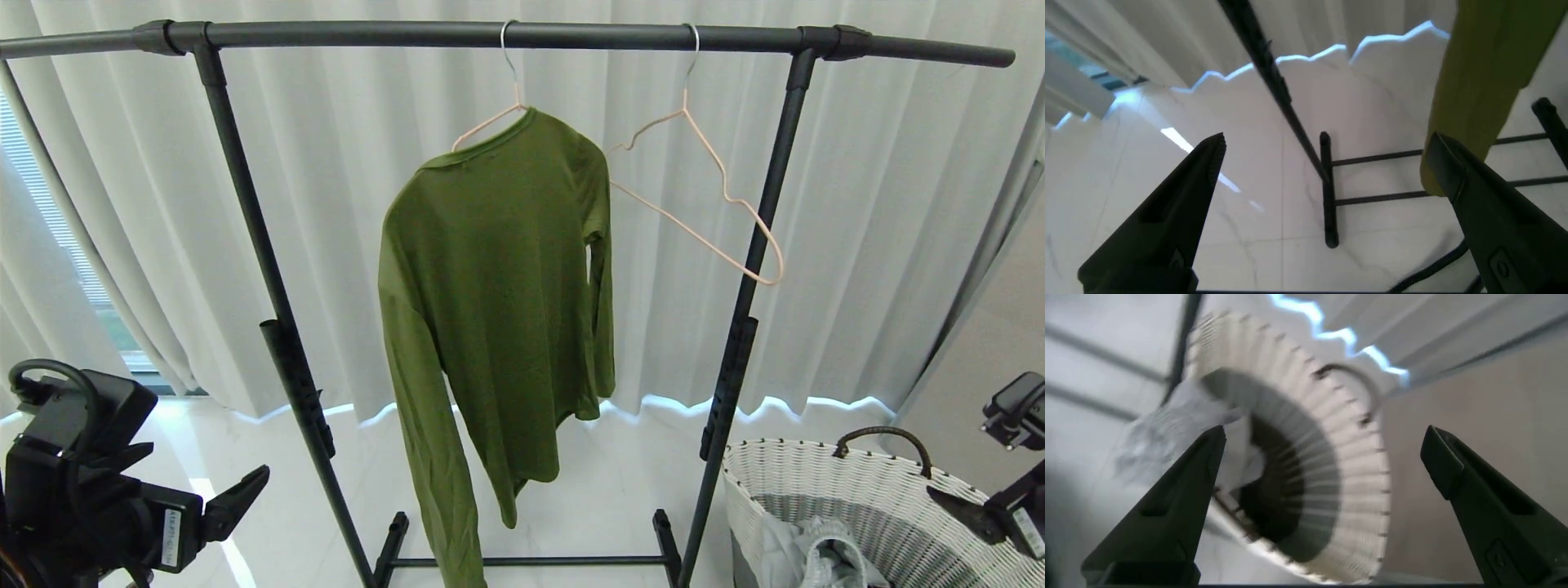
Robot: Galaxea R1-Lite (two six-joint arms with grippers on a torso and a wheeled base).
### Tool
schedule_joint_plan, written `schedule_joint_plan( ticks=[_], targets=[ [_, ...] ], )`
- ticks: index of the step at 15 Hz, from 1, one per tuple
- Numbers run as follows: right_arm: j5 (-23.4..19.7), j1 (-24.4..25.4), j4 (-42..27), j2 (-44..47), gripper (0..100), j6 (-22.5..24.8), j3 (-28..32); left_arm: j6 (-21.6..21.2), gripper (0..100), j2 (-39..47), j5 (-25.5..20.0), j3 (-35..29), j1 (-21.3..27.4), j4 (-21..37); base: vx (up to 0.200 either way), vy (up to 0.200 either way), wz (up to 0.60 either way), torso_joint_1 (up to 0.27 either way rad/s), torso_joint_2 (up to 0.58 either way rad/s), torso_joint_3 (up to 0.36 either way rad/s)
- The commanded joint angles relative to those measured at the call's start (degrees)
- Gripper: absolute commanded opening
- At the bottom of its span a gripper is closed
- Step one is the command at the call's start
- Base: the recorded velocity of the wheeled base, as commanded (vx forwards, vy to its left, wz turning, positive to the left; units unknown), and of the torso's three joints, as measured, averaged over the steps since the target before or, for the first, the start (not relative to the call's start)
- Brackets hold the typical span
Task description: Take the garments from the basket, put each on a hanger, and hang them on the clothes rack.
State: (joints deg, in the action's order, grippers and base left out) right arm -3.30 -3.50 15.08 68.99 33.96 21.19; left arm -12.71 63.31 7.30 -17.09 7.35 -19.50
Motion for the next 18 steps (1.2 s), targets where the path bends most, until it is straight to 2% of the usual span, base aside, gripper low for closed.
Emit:
schedule_joint_plan(
  ticks=[1, 4, 9, 13, 16, 18],
  targets=[
    [-0.7, 0.5, -0.1, 1.7, 100, 2.1, -5.0, -1.2, 100, -0.5, 0.0, 1.3, 3.5, 0.0, 0.0, 0.0, 0.0, 0.0, 0.0, 0.0],
    [-0.8, 1.0, 0.1, 6.4, 100, 4.8, -8.4, -1.3, 100, -0.5, 0.0, 1.3, 7.2, 0.0, 0.0, 0.0, 0.0, 0.0, 0.0, 0.0],
    [-2.0, 6.8, 1.9, 16.2, 100, 4.5, -9.4, -0.9, 100, -2.6, -0.2, 1.7, 13.7, -0.1, 0.0, 0.0, 0.0, 0.0, 0.0, 0.0],
    [-1.6, 8.1, 13.0, 25.8, 100, 4.7, -10.0, -0.8, 100, -4.2, -0.3, 2.6, 13.7, -0.1, 0.0, 0.0, 0.0, 0.0, 0.0, 0.0],
    [3.1, 8.0, 20.9, 32.8, 100, 4.6, -9.9, -0.8, 100, -5.1, -0.4, 2.5, 13.8, -0.1, 0.0, 0.0, 0.0, 0.0, 0.0, 0.0],
    [4.2, 8.0, 22.9, 34.7, 100, 4.7, -9.8, -0.8, 100, -5.1, -0.4, 2.4, 13.8, -0.1, 0.0, 0.0, 0.0, 0.0, 0.0, 0.0]
  ],
)
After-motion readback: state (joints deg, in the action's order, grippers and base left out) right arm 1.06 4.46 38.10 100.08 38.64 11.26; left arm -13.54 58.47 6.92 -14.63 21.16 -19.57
